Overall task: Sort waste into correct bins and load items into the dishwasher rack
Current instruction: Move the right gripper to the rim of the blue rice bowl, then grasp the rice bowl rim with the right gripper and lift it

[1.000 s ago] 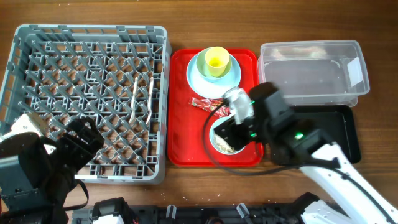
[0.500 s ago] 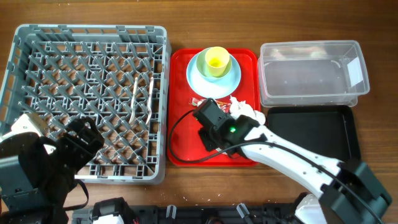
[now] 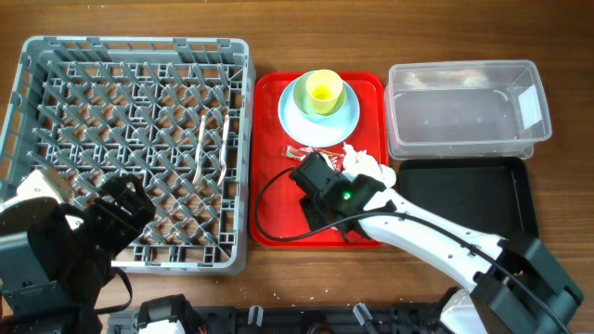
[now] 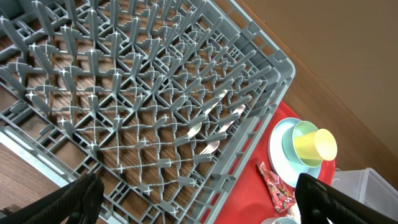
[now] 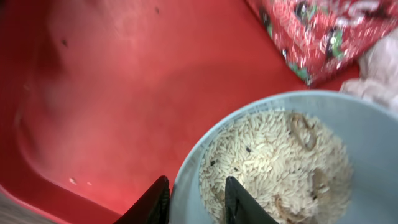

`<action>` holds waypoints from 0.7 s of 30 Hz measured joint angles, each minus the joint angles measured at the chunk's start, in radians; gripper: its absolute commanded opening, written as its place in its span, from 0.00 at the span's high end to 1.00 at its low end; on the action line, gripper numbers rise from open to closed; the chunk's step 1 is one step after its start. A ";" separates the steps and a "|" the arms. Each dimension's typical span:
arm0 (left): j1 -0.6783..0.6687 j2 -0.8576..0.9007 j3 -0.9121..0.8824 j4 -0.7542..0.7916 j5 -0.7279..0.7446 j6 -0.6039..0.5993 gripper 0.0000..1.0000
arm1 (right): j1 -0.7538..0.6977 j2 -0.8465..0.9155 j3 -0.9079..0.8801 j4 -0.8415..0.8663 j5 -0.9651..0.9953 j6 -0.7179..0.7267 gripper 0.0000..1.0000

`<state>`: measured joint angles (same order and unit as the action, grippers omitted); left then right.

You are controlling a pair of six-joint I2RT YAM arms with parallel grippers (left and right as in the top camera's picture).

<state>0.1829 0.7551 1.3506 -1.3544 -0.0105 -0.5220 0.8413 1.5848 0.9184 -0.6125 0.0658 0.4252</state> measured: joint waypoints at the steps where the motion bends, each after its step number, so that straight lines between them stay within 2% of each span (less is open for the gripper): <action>1: 0.000 0.000 0.000 0.000 0.000 0.000 0.00 | 0.000 0.000 -0.008 0.000 -0.002 0.000 0.70; 4: 0.000 0.000 0.000 0.000 0.000 0.000 0.00 | 0.000 0.000 -0.042 -0.003 -0.011 -0.002 0.71; 10: 0.000 0.000 0.000 0.000 0.000 0.000 0.00 | 0.000 0.000 -0.053 -0.004 -0.014 -0.005 0.87; 21: 0.000 0.000 0.000 0.000 0.000 0.000 0.00 | 0.000 0.000 -0.053 -0.021 -0.018 -0.006 0.86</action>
<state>0.1829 0.7551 1.3506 -1.3544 -0.0109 -0.5220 0.8413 1.5852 0.8654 -0.6334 0.0483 0.4191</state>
